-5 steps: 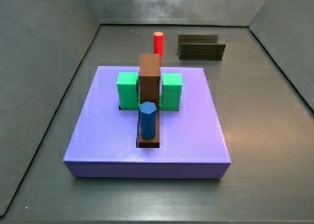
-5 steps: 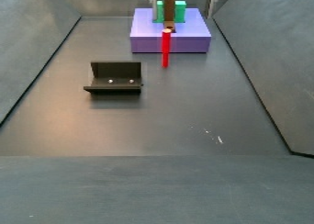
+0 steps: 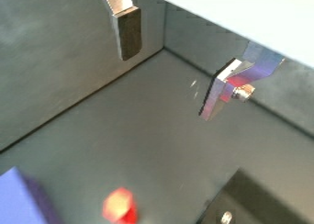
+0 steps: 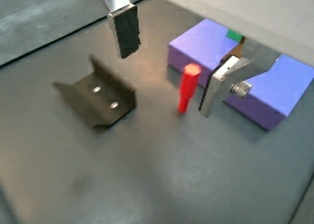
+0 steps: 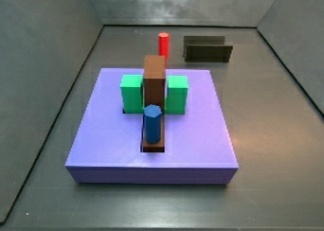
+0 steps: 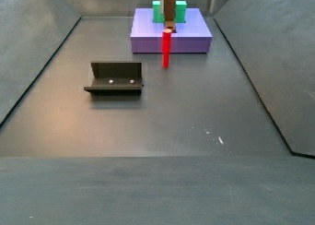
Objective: Pick up the red object. Move up. Move to above the board. Insert the red object.
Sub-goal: Pick up the red object.
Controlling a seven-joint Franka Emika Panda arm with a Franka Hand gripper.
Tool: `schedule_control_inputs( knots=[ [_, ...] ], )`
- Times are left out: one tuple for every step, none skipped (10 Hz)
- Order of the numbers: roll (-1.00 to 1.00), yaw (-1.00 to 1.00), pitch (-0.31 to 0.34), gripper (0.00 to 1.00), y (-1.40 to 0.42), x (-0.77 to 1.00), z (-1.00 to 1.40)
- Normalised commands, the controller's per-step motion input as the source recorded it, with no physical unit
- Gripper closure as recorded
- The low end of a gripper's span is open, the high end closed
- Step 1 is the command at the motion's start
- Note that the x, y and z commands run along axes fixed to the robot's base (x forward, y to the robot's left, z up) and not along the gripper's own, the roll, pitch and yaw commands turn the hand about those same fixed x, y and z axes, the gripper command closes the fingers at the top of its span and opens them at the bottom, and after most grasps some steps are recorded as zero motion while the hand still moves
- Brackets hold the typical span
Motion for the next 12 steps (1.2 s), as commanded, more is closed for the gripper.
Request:
schedule_control_inputs(
  knots=[
    [-0.05, 0.0, 0.0, 0.0, -0.71, 0.34, -0.26],
    [-0.05, 0.0, 0.0, 0.0, -0.78, 0.34, -0.25],
    [-0.05, -0.05, 0.0, 0.0, -0.81, 0.31, -0.27],
    [-0.08, -0.19, 0.0, 0.0, -0.62, 0.36, -0.28],
    [-0.05, -0.13, -0.03, 0.0, -0.21, 0.06, -0.19],
    [0.0, -0.04, -0.037, 0.0, 0.0, -0.05, -0.28],
    [0.0, -0.06, -0.056, 0.0, 0.0, 0.0, -0.32],
    [0.0, -0.09, -0.079, 0.0, -0.17, 0.0, -0.31],
    [-0.06, -0.17, -0.091, 0.0, -0.27, 0.07, -0.39],
    [-0.08, -0.17, -0.091, 0.0, -0.16, 0.13, -0.52],
    [-0.04, -0.15, -0.06, 0.0, -0.03, 0.09, -0.49],
    [0.0, -0.05, -0.001, 0.0, 0.0, 0.03, -0.43]
  ],
)
